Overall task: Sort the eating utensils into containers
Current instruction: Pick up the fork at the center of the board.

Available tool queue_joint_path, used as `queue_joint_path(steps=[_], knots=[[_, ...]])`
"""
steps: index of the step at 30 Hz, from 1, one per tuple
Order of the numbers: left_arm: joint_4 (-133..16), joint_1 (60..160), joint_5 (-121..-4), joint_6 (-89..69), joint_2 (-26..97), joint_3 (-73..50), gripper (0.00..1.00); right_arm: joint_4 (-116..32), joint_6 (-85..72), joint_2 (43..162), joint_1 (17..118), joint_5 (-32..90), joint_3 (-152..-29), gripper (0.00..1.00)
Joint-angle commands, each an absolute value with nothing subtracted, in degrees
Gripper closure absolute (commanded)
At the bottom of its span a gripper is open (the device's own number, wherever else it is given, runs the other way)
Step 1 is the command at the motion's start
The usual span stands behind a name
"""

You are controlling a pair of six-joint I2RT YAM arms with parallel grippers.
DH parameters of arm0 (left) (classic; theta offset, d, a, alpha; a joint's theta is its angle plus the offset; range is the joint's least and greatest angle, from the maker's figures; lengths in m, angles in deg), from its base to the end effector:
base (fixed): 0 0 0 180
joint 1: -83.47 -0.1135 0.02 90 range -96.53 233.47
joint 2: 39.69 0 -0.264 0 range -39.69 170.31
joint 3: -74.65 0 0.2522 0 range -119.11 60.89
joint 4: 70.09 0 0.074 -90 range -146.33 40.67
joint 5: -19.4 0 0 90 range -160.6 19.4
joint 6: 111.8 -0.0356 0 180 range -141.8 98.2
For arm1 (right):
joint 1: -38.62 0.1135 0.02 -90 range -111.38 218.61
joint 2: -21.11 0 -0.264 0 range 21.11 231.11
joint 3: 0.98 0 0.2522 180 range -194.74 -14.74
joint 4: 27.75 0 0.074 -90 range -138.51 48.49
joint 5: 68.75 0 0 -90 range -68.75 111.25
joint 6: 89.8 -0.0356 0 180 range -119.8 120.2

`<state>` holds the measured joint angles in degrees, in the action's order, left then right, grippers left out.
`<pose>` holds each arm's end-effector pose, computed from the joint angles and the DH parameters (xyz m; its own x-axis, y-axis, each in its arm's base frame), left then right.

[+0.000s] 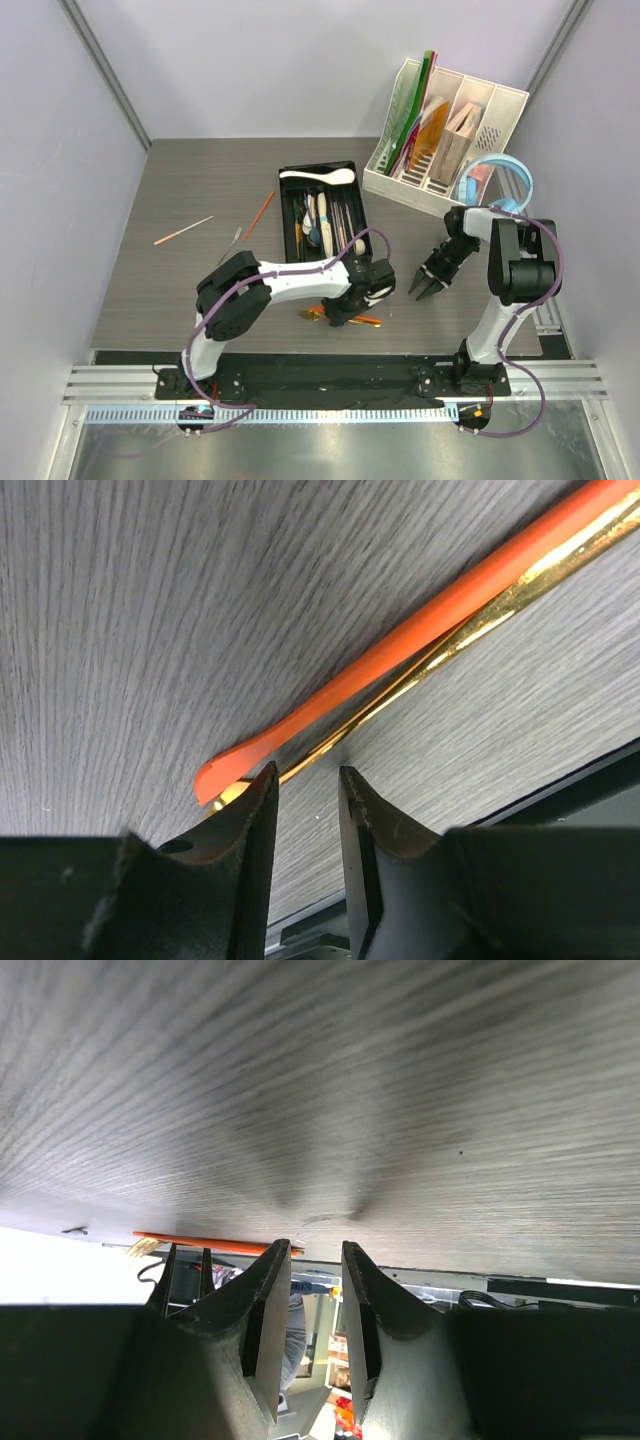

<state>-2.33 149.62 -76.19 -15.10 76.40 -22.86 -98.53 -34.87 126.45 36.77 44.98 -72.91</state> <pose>0.1577 -0.3481 0.1610 -0.5067 0.8589 -0.0747 0.8545 0.5118 0.0891 0.2746 0.0055 0.1259 -0.7194 0.5495 0.4248 0.6616 0.7283 0.1785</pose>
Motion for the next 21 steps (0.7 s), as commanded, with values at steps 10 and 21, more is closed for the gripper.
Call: queue_joint_path(steps=[10, 21], knots=[[-3.0, 147.4, -73.2, -15.9, 80.5, -25.2, 0.73, -99.9, -35.7, 124.5, 36.8, 45.8, -74.5, 0.67], [-3.0, 147.2, -72.4, -16.1, 79.7, -24.0, 0.95, -99.9, -35.6, 125.1, 36.8, 45.8, -74.9, 0.68]])
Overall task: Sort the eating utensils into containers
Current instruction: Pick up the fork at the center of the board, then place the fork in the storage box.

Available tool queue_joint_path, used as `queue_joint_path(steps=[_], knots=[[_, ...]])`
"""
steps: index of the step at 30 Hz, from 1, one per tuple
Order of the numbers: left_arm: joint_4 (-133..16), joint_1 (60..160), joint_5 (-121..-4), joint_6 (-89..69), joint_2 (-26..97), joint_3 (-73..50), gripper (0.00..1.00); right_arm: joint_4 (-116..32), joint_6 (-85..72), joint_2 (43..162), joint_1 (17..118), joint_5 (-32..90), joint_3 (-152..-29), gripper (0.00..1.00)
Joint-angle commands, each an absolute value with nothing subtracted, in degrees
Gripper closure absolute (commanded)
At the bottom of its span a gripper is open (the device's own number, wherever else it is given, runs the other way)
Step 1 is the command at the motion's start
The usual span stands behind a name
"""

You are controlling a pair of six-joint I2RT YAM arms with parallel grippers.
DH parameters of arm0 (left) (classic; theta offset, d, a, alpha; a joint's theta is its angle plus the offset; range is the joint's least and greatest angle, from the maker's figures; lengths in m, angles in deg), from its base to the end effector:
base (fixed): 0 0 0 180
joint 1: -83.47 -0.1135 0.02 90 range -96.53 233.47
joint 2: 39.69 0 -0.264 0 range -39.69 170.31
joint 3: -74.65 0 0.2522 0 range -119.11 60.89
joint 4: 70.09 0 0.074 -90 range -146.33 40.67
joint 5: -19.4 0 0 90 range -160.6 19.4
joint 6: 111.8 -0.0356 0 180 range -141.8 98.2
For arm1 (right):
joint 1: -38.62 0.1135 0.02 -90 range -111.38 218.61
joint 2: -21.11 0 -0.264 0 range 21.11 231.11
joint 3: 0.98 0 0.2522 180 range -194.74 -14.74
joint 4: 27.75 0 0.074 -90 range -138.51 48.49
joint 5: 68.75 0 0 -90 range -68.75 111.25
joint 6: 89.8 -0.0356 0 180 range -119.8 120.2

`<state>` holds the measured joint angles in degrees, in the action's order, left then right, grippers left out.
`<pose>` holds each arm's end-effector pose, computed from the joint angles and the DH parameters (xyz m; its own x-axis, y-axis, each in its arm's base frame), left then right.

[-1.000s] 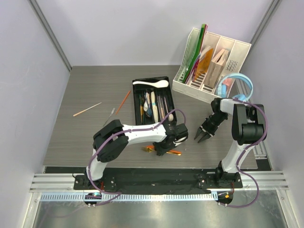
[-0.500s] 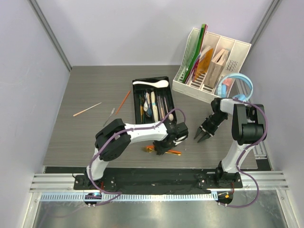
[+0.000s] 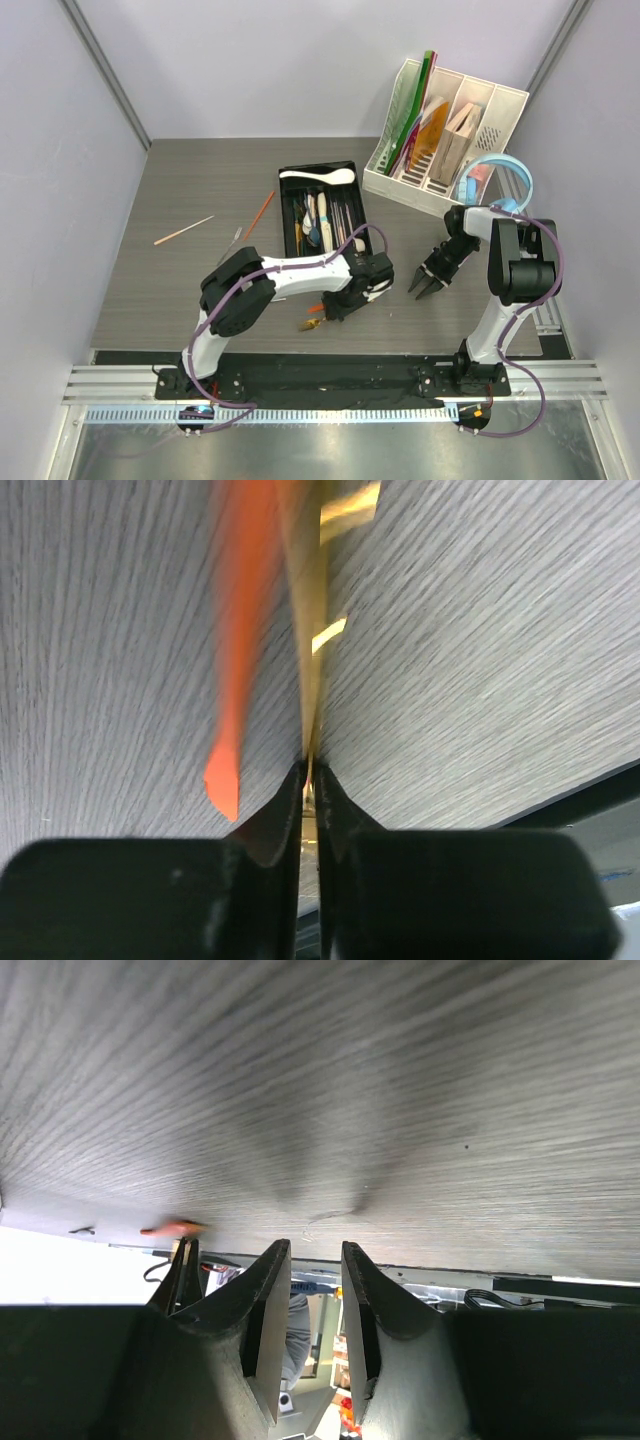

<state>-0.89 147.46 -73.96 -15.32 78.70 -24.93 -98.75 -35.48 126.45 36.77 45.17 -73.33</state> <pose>0.1720 -0.3478 0.1550 -0.5366 0.8428 -0.0411 0.8411 0.5382 0.0543 0.2759 0.0055 0.1274 -0.7134 0.5565 0.4258 0.6692 0.7213 0.1786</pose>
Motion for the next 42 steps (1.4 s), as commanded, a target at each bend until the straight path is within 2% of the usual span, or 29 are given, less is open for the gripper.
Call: queue_joint_path(steps=[1, 18, 24, 31, 37, 39, 42], knots=[[-3.2, 147.2, -72.4, -16.1, 79.4, -23.8, 0.97, -99.9, -35.6, 125.0, 36.9, 45.8, -74.9, 0.67], [-3.1, 147.1, -73.0, -18.0, 66.4, -21.6, 1.00, -99.8, -35.8, 126.2, 36.8, 45.8, -76.0, 0.68], [-1.2, 145.6, -74.3, -16.3, 62.5, -26.3, 1.00, -99.7, -36.4, 126.5, 36.8, 45.9, -76.5, 0.68], [-2.6, 132.5, -72.5, -9.9, 62.3, -31.6, 1.00, -99.6, -37.1, 126.8, 36.8, 46.7, -78.1, 0.68], [-0.3, 119.8, -71.0, -5.4, 68.8, -40.2, 1.00, -99.9, -37.4, 127.3, 36.8, 47.5, -80.2, 0.68], [0.4, 117.1, -66.8, -3.1, 72.4, -42.9, 1.00, -99.9, -37.5, 127.5, 36.8, 47.6, -80.7, 0.68], [3.7, 114.0, -64.5, -1.2, 78.8, -53.0, 1.00, -99.9, -37.5, 127.9, 36.9, 47.7, -81.4, 0.68]])
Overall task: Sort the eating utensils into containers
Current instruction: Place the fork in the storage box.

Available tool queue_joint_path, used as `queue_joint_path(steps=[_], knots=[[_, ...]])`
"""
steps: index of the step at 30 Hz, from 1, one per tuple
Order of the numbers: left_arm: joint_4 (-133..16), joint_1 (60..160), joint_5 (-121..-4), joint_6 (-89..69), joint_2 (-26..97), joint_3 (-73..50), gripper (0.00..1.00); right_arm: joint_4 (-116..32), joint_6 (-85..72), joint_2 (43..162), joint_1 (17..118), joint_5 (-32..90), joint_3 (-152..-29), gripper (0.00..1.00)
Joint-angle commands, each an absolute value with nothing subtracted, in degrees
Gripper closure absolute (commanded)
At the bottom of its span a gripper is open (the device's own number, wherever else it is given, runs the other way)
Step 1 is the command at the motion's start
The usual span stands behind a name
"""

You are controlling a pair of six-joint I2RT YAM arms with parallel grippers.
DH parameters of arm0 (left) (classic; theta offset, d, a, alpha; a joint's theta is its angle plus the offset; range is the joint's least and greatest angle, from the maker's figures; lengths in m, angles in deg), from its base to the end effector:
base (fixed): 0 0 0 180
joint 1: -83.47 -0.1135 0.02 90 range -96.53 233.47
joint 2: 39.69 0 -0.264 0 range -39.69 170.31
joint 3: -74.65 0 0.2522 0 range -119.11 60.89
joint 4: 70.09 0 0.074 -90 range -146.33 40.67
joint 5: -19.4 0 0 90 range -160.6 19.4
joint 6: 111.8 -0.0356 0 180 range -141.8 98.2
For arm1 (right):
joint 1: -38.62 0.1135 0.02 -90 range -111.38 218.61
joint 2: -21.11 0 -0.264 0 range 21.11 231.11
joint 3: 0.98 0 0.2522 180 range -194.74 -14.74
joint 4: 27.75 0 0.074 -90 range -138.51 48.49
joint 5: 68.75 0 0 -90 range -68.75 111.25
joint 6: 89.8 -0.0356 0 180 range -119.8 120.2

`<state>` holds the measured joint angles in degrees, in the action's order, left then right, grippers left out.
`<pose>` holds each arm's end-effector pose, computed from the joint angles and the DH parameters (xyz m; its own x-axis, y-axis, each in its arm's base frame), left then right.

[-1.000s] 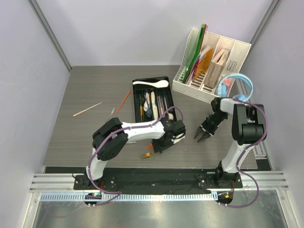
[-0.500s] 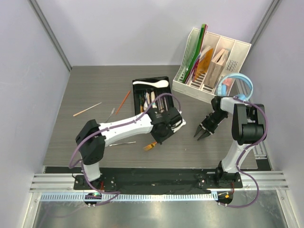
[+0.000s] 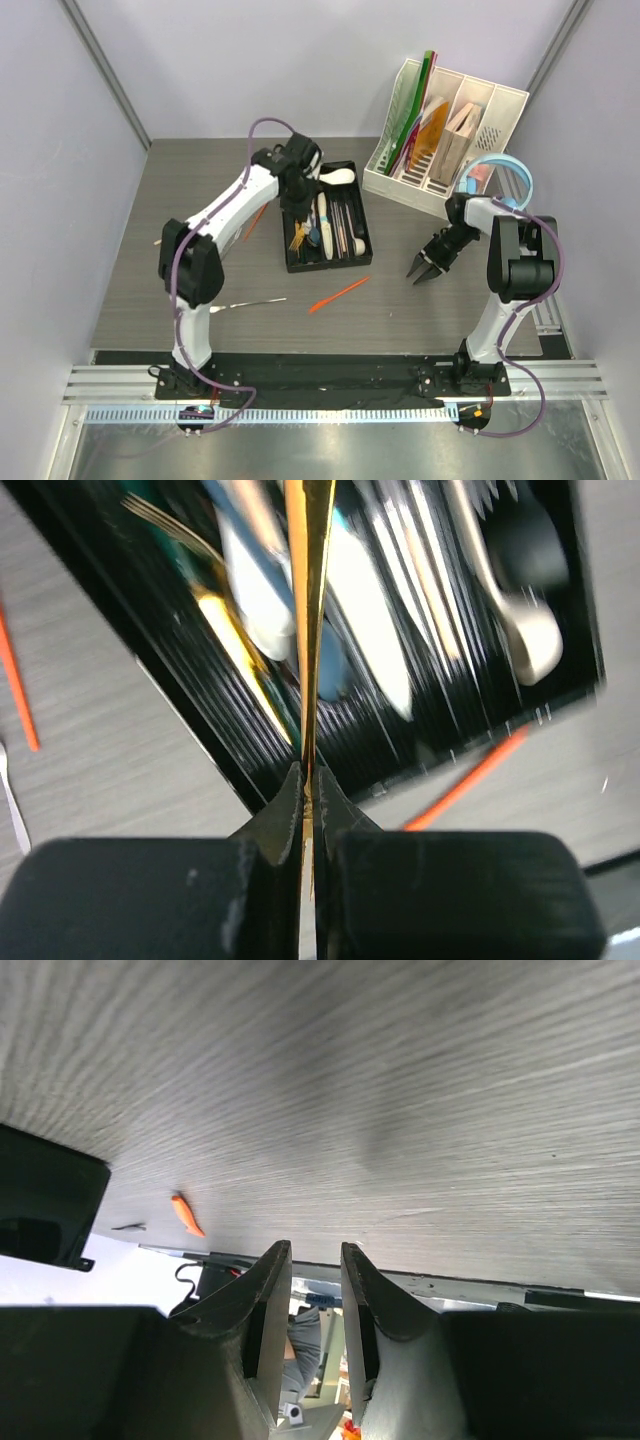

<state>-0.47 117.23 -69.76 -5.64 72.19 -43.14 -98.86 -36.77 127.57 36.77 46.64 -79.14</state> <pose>0.3470 -0.2326 0.2862 -0.8721 0.2482 -0.4218 0.3314 0.9336 -0.1359 0.2998 0.0056 0.1424 -0.7281 0.5671 0.3850 0.6723 0.7004 0.2396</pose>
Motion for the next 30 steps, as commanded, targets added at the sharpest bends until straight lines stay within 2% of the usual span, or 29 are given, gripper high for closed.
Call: queue_joint_path(steps=[1, 10, 17, 30], knots=[[4.8, 113.7, -64.1, -1.0, 80.4, -54.5, 1.00, -99.8, -37.5, 128.1, 36.8, 47.7, -81.5, 0.68], [5.2, 111.7, -59.0, 8.4, 84.3, -53.9, 1.00, -100.0, -37.1, 129.0, 36.8, 47.5, -81.1, 0.68], [4.2, 111.5, -64.8, 9.7, 81.9, -47.0, 1.00, -100.0, -36.7, 129.6, 36.8, 47.4, -80.9, 0.68], [6.8, 109.8, -67.9, 9.9, 86.0, -48.6, 1.00, -100.6, -36.2, 130.3, 36.8, 47.3, -81.6, 0.68]])
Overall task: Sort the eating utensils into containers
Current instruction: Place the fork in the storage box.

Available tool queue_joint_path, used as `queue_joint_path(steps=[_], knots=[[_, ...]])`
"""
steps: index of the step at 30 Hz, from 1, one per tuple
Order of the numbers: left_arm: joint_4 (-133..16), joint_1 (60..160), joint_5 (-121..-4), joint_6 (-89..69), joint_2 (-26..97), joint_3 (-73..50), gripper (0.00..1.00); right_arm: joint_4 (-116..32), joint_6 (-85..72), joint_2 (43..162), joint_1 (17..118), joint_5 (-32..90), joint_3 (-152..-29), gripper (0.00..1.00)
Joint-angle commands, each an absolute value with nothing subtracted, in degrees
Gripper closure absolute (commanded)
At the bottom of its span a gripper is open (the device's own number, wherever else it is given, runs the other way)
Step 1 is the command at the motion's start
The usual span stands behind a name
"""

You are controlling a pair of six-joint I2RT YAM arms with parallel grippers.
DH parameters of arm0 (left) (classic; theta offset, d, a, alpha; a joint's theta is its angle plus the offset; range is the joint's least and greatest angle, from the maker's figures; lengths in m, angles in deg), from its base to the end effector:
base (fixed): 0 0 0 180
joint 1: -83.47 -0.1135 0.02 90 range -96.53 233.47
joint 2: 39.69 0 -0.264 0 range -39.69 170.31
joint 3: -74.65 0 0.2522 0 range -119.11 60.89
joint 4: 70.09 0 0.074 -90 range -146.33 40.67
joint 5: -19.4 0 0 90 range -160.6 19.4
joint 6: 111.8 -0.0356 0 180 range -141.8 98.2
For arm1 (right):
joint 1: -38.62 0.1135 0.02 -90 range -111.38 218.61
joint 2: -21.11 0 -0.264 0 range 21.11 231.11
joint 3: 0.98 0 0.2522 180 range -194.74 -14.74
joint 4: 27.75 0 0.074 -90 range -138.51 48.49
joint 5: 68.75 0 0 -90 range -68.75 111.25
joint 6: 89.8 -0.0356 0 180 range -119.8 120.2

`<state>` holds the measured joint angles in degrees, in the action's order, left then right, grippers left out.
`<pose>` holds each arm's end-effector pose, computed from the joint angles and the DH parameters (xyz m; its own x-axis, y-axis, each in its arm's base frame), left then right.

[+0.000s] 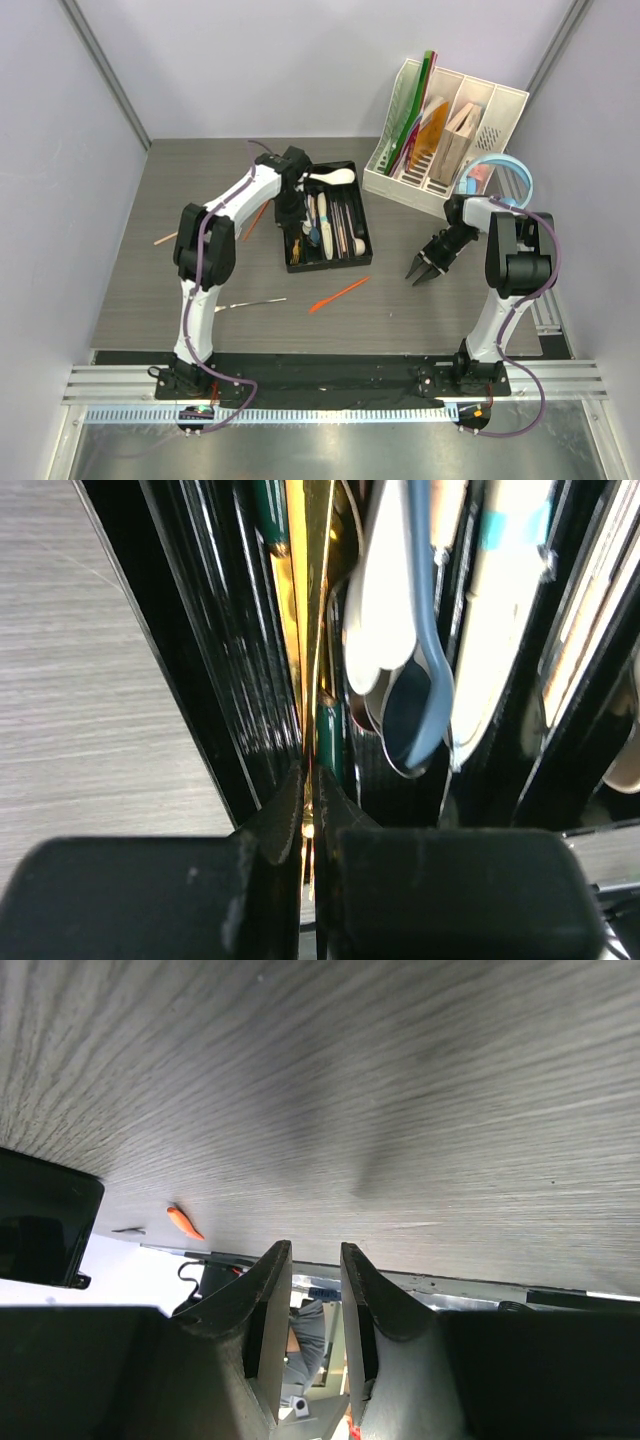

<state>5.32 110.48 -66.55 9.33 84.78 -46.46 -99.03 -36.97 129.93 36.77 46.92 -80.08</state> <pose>0.3931 -0.2032 0.2090 -0.9886 -0.0749 -0.1309 -0.0535 0.9857 -0.1600 0.3043 0.0056 0.1342 -0.7143 0.5679 0.4090 0.6818 0.6966 0.2236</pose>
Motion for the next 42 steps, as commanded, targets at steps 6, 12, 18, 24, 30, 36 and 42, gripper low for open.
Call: queue_joint_path(steps=[6, 12, 18, 24, 30, 36, 42], knots=[[7.9, 109.8, -67.3, 9.1, 87.5, -48.9, 0.92, -100.7, -36.1, 130.8, 36.8, 47.2, -81.7, 0.68], [4.3, 109.8, -68.3, 7.7, 81.6, -45.6, 0.71, -100.7, -36.3, 131.8, 36.8, 47.4, -82.8, 0.68], [0.6, 110.5, -71.9, 4.7, 74.8, -46.5, 0.69, -100.8, -36.4, 132.4, 36.8, 47.4, -83.9, 0.68], [1.7, 118.1, -72.8, -7.0, 69.9, -47.7, 0.68, -100.8, -36.3, 132.6, 36.9, 47.3, -84.3, 0.69], [1.8, 133.6, -73.8, -15.0, 67.4, -35.1, 0.67, -100.8, -36.1, 133.4, 36.8, 46.9, -83.9, 0.68], [-1.0, 138.1, -73.0, -17.1, 70.3, -31.3, 0.67, -100.9, -36.0, 133.5, 36.8, 47.2, -83.8, 0.68], [-2.0, 138.0, -74.3, -18.6, 77.7, -35.7, 0.66, -100.8, -36.1, 132.3, 36.8, 47.0, -82.7, 0.69]])
